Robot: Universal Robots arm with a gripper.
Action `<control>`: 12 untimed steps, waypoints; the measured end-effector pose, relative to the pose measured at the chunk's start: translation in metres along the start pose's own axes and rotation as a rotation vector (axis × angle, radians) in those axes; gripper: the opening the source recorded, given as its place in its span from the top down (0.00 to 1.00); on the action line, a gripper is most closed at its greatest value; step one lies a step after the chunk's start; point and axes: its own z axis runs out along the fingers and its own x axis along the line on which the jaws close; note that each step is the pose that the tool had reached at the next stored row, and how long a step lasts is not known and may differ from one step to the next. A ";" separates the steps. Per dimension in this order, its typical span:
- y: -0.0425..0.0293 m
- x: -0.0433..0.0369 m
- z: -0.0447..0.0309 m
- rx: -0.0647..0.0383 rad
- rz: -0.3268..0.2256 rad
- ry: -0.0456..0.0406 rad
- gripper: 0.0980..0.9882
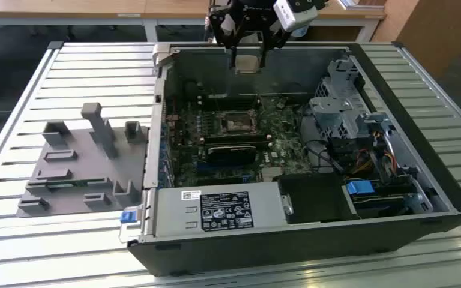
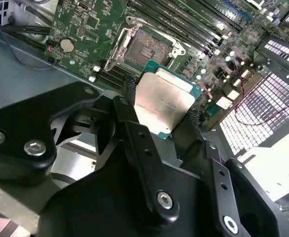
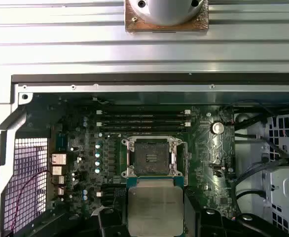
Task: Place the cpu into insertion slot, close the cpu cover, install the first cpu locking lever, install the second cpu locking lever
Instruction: 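Place the cpu into insertion slot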
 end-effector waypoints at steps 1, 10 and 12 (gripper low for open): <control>0.0000 0.0000 0.0000 0.000 0.000 0.0000 0.50; 0.0000 0.0000 0.0000 0.000 0.015 -0.0014 0.50; 0.0000 0.0000 0.0000 0.000 0.035 -0.0031 0.50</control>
